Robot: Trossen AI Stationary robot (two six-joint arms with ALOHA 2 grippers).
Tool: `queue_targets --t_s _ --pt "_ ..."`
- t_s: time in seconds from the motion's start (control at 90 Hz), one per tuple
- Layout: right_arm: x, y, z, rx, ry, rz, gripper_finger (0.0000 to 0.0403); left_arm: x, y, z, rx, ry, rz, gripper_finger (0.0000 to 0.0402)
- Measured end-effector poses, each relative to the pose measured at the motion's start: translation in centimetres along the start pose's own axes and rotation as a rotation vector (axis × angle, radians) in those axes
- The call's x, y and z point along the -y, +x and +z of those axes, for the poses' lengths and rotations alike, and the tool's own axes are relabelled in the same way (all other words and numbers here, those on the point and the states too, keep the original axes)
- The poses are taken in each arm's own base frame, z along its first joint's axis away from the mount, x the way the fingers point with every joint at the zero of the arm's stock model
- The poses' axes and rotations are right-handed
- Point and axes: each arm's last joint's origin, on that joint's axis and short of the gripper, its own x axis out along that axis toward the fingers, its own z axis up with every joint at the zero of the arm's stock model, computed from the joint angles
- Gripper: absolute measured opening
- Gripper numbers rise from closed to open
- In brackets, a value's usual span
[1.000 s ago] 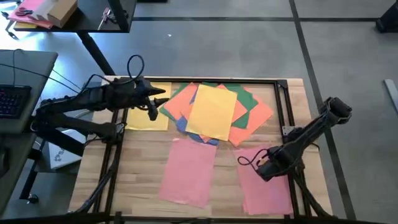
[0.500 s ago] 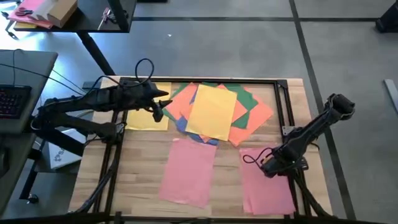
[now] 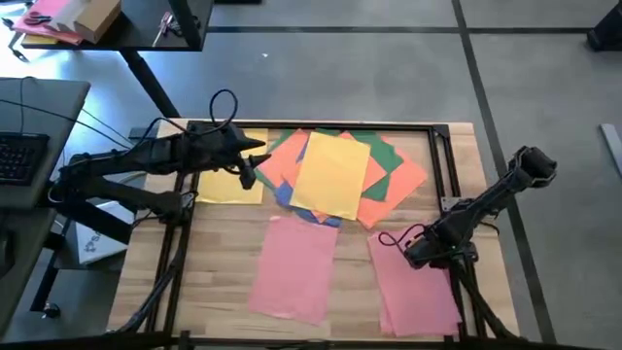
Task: Organize paper
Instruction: Stack the pink paper on top of the stacked pink papers
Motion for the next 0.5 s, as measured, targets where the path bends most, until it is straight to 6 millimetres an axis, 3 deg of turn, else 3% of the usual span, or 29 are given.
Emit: queue_targets --t_s 0.311,0.5 --pt "1.3 -0.8 0.4 -0.009 0.007 -0.005 0.0000 0.1 0.0 0.5 0.050 -0.017 -0.032 0.0172" --pt "0.8 -0.7 0.1 -0.049 -0.013 0.013 0.0000 0.2 0.0 0.6 0.060 -0.021 -0.040 0.0172"
